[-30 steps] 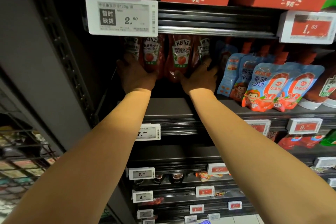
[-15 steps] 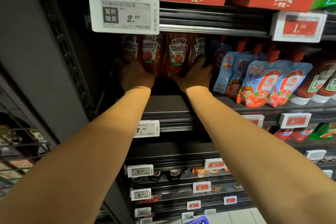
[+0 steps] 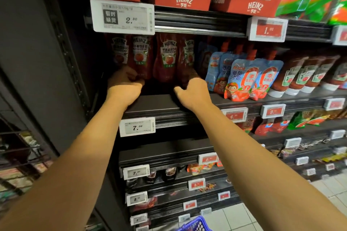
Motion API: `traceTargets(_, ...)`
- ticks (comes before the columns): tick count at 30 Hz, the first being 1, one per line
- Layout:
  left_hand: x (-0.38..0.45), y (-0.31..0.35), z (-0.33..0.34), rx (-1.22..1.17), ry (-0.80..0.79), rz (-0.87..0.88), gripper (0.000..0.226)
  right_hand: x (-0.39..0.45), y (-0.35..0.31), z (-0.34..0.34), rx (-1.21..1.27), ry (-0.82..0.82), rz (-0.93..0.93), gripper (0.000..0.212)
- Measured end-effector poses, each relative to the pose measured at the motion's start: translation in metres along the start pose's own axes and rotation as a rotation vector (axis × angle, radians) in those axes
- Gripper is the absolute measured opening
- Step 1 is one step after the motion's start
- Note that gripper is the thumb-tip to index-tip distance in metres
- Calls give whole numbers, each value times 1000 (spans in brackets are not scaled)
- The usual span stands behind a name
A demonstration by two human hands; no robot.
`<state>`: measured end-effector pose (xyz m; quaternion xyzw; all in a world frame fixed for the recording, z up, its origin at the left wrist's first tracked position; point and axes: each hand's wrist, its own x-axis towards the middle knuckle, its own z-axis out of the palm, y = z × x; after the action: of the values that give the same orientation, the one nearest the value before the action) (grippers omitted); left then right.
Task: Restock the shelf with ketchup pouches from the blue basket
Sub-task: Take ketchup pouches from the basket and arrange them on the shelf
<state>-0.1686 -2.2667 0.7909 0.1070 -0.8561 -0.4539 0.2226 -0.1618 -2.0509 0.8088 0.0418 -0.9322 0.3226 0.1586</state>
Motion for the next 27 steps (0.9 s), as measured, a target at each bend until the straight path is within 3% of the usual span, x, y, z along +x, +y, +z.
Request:
traceTargets(7, -31, -5, -18, -135, -57, 70, 11, -36, 33, -28, 349, 80, -98, 17)
traceTargets(14, -86, 5, -30, 62, 24, 167, 14, -71, 83, -55, 533, 65, -331, 18)
traceTargets(18, -140, 3, -21, 154, 164, 290, 17, -101, 123, -62, 539, 44, -361, 29)
traceTargets(22, -202, -18, 0, 244, 403, 367, 20, -129, 193, -54, 524, -125, -253, 23)
traceTargets(24, -234, -37, 11, 317, 367, 342, 24, -145, 236, -41, 482, -257, -173, 19)
traceTargets(27, -289, -75, 35, 361, 194, 140, 22, -177, 304, -15, 383, -468, -22, 17)
